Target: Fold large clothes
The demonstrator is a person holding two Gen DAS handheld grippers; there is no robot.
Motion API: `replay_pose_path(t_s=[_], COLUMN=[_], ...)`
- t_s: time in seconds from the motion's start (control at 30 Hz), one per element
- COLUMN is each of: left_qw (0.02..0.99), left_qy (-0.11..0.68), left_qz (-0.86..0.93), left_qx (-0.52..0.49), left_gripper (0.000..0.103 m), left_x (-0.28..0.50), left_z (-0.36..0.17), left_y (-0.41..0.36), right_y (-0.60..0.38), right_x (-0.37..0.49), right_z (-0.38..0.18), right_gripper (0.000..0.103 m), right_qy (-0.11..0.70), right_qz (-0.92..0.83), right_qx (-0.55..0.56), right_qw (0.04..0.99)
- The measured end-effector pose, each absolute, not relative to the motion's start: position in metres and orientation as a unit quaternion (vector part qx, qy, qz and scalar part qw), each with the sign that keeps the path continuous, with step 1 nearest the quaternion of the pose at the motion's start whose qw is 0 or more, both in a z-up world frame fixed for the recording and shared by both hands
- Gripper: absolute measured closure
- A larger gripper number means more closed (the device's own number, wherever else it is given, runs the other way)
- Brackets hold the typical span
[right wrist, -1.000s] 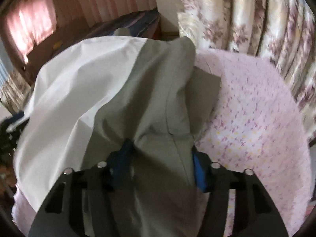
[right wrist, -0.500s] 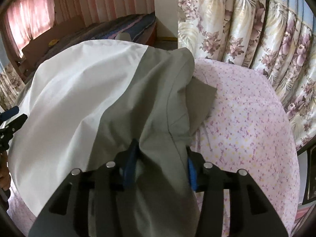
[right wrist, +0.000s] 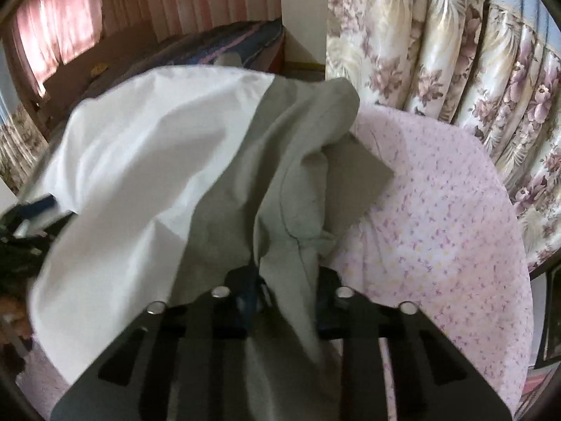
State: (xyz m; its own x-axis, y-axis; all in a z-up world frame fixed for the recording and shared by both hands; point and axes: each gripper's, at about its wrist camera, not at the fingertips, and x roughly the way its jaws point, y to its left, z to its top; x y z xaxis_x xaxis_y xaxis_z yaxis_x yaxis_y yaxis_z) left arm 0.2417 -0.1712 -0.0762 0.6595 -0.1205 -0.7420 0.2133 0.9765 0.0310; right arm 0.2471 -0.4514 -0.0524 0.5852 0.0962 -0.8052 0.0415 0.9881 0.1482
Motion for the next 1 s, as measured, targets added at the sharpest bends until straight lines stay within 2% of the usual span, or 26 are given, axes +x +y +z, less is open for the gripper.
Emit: replay_pose_path(t_s=[0.07, 0.2, 0.33, 0.4, 0.5, 0.7, 0.83, 0.87, 0.9, 0.97, 1.0], left_qw=[0.909, 0.909, 0.908, 0.908, 0.901, 0.888, 0.884, 0.884, 0.888, 0.901, 0.906], left_qy=[0.401, 0.399, 0.399, 0.398, 0.409, 0.432, 0.442, 0.44, 0.434, 0.412, 0.402], left_qz=[-0.09, -0.091, -0.097, -0.108, -0.138, -0.15, -0.156, -0.155, -0.149, -0.131, -0.121], left_qx=[0.065, 0.08, 0.085, 0.074, 0.033, 0.047, 0.0, -0.016, -0.023, -0.042, -0.053], left_gripper=[0.018, 0.036, 0.047, 0.058, 0.069, 0.073, 0.072, 0.068, 0.058, 0.044, 0.041], left_x=[0.242, 0.241, 0.24, 0.24, 0.24, 0.241, 0.242, 0.239, 0.236, 0.228, 0.225], left_z=[-0.079, -0.083, -0.084, -0.082, -0.073, -0.076, -0.073, -0.067, -0.062, -0.044, -0.035], left_y=[-0.174, -0.179, -0.183, -0.182, -0.18, -0.201, -0.186, -0.174, -0.164, -0.131, -0.113], right_y=[-0.452, -0.454, -0.453, -0.446, -0.435, -0.397, -0.365, -0.358, -0.352, -0.334, -0.328], right_x=[0.245, 0.245, 0.245, 0.245, 0.25, 0.255, 0.26, 0.261, 0.262, 0.265, 0.268], right_z=[-0.041, -0.015, 0.023, 0.039, 0.058, 0.084, 0.089, 0.091, 0.093, 0.095, 0.095], right_gripper=[0.087, 0.09, 0.091, 0.092, 0.093, 0.093, 0.093, 0.093, 0.093, 0.093, 0.093], right_qy=[0.45, 0.438, 0.41, 0.401, 0.387, 0.378, 0.379, 0.378, 0.376, 0.376, 0.376], right_qz=[0.022, 0.037, 0.07, 0.088, 0.116, 0.164, 0.188, 0.196, 0.198, 0.203, 0.204], right_qx=[0.074, 0.086, 0.114, 0.123, 0.14, 0.141, 0.141, 0.148, 0.148, 0.148, 0.149], right_qw=[0.89, 0.894, 0.902, 0.904, 0.904, 0.9, 0.895, 0.893, 0.893, 0.892, 0.891])
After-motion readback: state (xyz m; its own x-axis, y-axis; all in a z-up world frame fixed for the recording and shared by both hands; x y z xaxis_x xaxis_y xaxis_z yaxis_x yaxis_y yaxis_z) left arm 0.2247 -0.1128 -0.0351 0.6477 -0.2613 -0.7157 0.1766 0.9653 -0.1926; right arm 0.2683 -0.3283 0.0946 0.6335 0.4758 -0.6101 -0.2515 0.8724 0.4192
